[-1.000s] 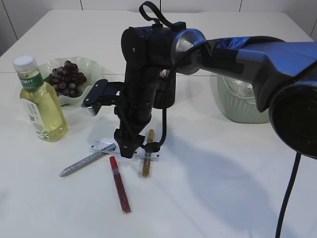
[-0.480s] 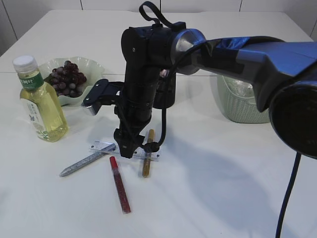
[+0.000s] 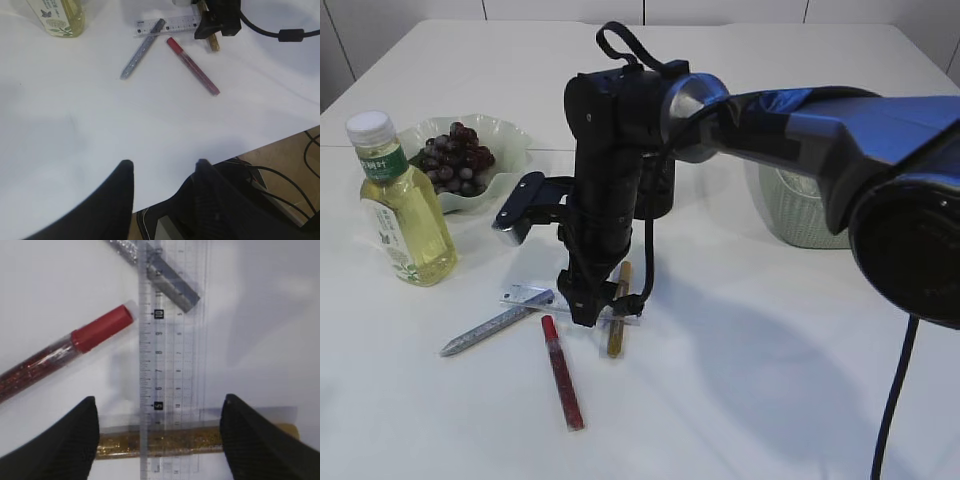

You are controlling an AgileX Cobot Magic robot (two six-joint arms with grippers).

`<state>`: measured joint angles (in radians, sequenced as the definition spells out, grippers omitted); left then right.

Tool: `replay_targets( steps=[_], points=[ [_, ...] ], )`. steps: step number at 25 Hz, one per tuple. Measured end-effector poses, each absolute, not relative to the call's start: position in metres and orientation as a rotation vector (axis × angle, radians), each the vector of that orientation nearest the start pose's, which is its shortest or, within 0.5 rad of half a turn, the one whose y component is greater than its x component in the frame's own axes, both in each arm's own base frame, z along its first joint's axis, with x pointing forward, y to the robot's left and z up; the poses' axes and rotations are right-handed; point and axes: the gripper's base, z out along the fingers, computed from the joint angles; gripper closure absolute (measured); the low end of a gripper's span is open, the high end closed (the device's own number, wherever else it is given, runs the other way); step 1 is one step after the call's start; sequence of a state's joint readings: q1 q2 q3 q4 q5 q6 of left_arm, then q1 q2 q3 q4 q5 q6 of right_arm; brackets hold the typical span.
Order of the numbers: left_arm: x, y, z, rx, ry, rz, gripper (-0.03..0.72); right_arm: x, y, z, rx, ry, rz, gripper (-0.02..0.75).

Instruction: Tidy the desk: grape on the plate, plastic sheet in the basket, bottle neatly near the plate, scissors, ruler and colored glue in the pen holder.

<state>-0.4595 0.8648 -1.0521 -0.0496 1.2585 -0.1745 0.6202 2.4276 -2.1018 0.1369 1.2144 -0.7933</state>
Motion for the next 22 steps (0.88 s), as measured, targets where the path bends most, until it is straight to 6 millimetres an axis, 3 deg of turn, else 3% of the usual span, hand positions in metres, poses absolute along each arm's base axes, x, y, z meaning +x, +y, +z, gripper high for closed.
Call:
replay_targets(
  steps=[9, 22],
  points=[
    [0.117, -0.061, 0.376, 0.366, 2.553, -0.28, 0.388, 0.402, 0.301, 0.129, -1.913, 2.341, 0.174, 0.15],
    [0.118, -0.059, 0.376, 0.366, 2.549, -0.25, 0.388, 0.404, 0.301, 0.129, -1.903, 2.329, 0.166, 0.154]
  ],
)
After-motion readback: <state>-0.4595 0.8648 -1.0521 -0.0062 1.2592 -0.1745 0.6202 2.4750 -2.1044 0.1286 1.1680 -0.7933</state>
